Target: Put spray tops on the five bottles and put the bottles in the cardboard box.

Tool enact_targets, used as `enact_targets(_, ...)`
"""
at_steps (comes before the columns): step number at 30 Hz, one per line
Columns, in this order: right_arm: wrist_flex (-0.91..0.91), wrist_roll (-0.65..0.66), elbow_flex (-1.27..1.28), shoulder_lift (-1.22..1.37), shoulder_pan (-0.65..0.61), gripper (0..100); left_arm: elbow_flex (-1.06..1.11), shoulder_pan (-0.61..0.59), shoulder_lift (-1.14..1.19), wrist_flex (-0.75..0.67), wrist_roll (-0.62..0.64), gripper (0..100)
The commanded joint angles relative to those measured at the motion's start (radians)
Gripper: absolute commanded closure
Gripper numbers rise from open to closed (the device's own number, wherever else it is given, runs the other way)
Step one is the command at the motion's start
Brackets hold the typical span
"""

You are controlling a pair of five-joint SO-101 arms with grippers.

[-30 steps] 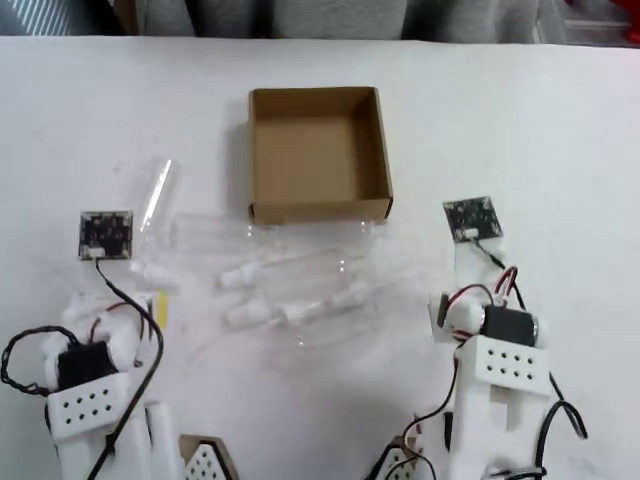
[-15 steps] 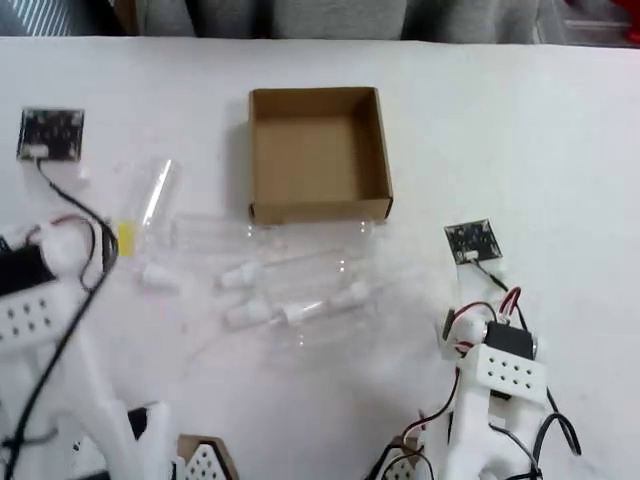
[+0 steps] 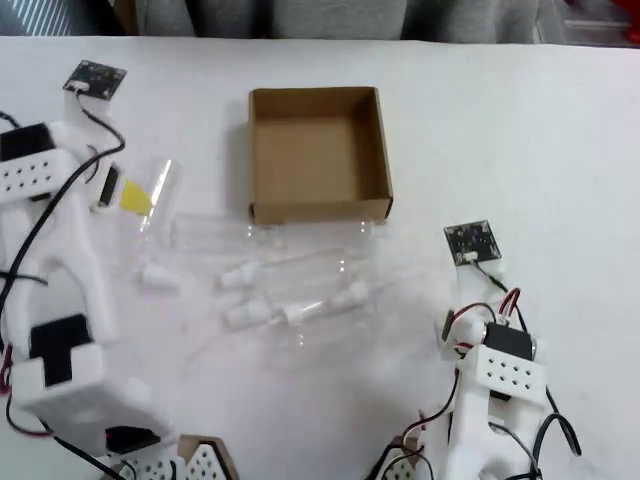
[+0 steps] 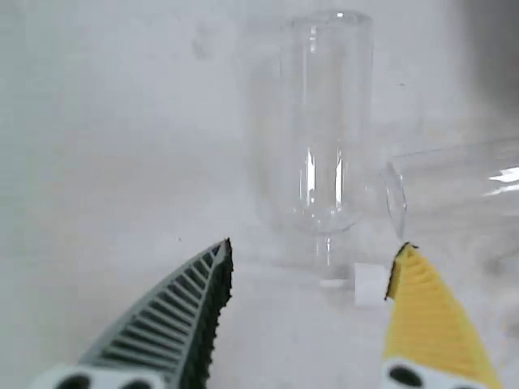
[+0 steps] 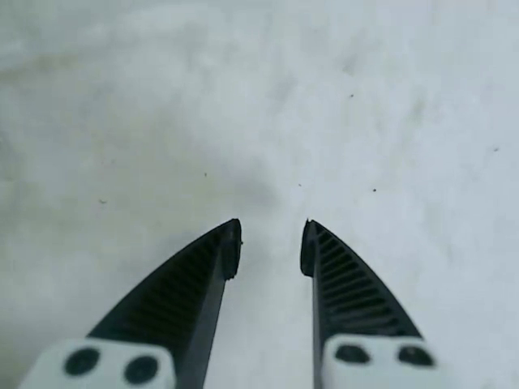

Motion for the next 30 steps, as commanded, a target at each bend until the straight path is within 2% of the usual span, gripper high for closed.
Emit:
enact_targets(1,-0.013,0.009,-0.008,-0.008,0.008,89.4,-0.180,0.047,0.125,-0.008,0.000,69)
enact_targets(5,-0.013,0.009,-0.008,-0.008,0.008,89.4,-0.311,0.061,0.280,-0.005,0.006,69)
enact_targets(9,-0.013,0.009,-0.008,-0.008,0.008,89.4,-0.454,0.056,0.423,0.000,0.089,69)
enact_targets(13,-0.013,0.009,-0.008,-0.008,0.008,89.4,-0.551,0.061,0.535,0.002,0.104,69)
enact_targets(26,-0.031,0.009,-0.006,-0.001,0.007,89.4,-0.690,0.065,0.768,-0.002,0.100,69)
enact_targets(29,-0.033,0.011,0.006,-0.008,0.007,89.4,-0.692,0.054,0.769,-0.006,0.084,75)
enact_targets(30,-0.033,0.011,0.008,-0.008,0.007,89.4,-0.692,0.047,0.768,-0.006,0.044,79)
